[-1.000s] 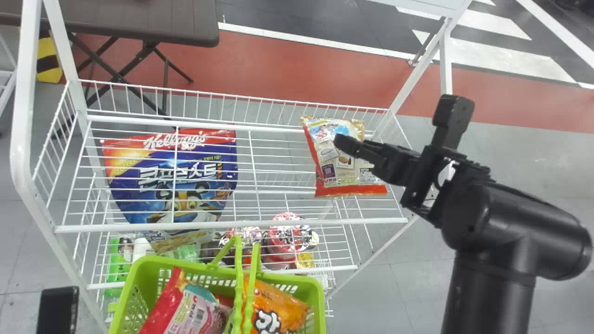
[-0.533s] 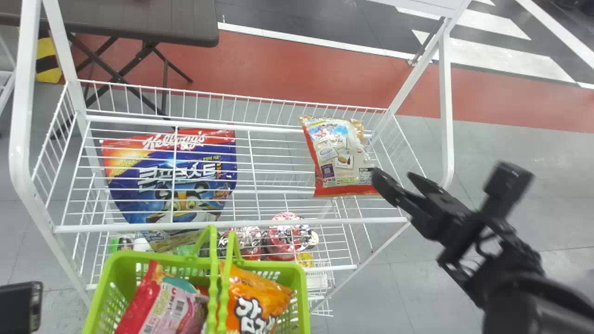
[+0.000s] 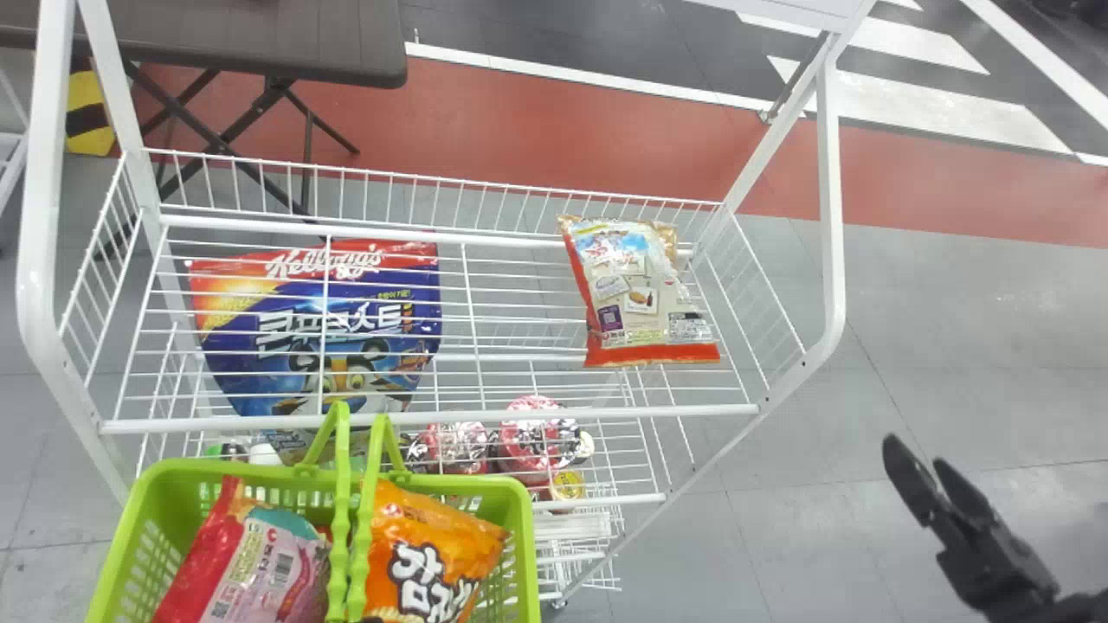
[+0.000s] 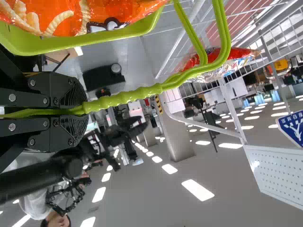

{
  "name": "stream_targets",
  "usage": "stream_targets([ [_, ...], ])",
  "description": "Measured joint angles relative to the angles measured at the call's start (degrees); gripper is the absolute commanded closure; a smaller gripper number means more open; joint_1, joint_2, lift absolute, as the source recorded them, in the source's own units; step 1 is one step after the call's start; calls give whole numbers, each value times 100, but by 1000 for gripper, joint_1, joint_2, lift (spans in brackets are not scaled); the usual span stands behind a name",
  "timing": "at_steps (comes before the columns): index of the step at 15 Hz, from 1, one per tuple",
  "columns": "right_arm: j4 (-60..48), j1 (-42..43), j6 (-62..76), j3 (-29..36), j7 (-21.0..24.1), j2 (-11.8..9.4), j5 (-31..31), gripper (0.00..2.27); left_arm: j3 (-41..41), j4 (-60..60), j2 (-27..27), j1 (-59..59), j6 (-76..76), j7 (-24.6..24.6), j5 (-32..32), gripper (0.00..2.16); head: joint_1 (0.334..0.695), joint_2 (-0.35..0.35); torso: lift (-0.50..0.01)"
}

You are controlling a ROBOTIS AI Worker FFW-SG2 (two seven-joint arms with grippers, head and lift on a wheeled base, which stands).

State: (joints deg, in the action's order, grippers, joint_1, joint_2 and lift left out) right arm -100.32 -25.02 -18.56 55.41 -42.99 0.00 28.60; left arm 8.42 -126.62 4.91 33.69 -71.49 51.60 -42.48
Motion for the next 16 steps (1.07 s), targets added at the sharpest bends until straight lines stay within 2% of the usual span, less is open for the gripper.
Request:
stream_targets([
  [4, 2177, 351, 1238, -27, 410, -66, -132, 90, 107, -193, -18, 49, -362, 23, -97, 1072, 695, -350, 0],
  [7, 3073, 408, 1864, -537, 822, -78, -19, 93, 121, -221, -41, 118, -467, 43, -151, 1072, 695, -350, 0],
  [11, 3651, 374, 2456, -1784, 1759, -3, -64, 97, 91, -263, -66, 200, -697, 18, -149, 1072, 695, -350, 0],
  [16, 4739, 516, 4257, -3713, 2589, -17, -353, 97, 244, -413, -151, 273, -808, 45, -264, 1072, 695, -350, 0],
])
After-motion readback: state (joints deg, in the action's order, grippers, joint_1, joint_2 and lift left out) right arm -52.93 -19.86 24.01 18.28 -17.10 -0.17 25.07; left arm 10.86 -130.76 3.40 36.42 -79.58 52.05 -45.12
